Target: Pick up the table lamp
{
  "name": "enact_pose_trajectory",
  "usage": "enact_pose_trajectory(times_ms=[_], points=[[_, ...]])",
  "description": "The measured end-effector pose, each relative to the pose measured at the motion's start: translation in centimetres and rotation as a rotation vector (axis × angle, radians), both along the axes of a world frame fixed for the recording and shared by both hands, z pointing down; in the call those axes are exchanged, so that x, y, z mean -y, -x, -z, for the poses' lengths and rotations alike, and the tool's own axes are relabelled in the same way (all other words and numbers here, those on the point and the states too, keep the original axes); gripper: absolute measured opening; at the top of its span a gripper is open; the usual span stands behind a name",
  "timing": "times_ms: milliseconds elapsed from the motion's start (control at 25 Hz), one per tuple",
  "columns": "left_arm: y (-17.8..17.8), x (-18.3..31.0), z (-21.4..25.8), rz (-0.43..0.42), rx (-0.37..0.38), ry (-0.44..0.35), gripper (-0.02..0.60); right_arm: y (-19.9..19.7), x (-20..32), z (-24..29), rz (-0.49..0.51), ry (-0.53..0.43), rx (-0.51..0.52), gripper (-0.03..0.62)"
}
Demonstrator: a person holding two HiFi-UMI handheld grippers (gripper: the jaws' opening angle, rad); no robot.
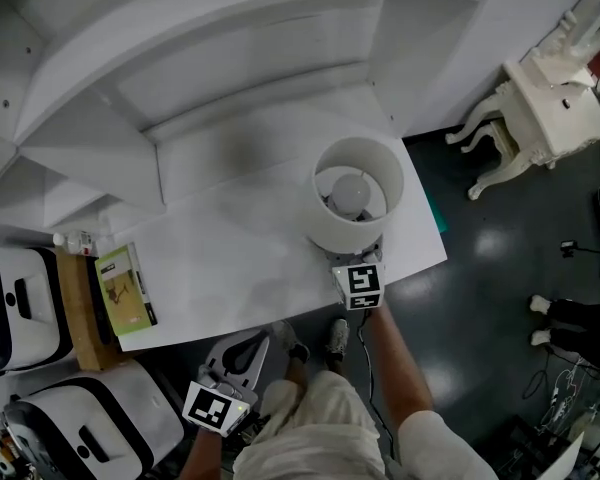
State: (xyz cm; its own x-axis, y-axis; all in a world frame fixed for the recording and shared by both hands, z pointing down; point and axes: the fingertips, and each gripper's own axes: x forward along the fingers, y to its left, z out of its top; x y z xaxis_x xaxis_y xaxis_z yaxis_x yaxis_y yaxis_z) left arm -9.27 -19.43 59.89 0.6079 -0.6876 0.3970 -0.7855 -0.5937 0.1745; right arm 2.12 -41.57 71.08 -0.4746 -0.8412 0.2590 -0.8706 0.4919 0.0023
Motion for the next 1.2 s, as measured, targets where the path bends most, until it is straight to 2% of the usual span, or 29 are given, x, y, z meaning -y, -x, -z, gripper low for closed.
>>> enact_pose_trajectory(times_ms=[400,560,720,760,800,840,1000,1200], points=[[0.9,-0.5,-0.9,-0.011,0.008,0.027,0.009,1.1,3.3,-0.4,-0.003,-0.023,0.010,0.331],[0.8,-0.6,-1.0,-0.020,0.005,0.027,0.009,1.2,4.1,-0.4,-0.002,0.005,0.029,0.330],[0.7,-0.6,-1.0,-0.021,0.004,0.027,0.009,1.0,4.5,-1.2,-0.013,0.043,0.006,0.328],[0.7,-0.7,-1.0,-0.023,0.003,0.024,0.009,0.9,4.5,-1.3,-0.023,0.046,-0.005,0.313],[0.6,-0.7,-1.0,-0.025,0.003,0.024,0.009,0.7,4.5,-1.4,-0.032,0.046,-0.017,0.260],[0.6,-0.8,-1.0,-0.027,0.004,0.024,0.009,0.6,4.6,-1.4,-0.039,0.043,-0.030,0.247],[0.6,-1.1,-1.2,-0.027,0.006,0.031,0.009,0.7,4.7,-0.8,-0.051,0.022,-0.080,0.221],[0.2,-1.4,-1.1,-0.029,0.004,0.029,0.009,0.6,4.6,-0.7,-0.053,0.033,-0.089,0.208]])
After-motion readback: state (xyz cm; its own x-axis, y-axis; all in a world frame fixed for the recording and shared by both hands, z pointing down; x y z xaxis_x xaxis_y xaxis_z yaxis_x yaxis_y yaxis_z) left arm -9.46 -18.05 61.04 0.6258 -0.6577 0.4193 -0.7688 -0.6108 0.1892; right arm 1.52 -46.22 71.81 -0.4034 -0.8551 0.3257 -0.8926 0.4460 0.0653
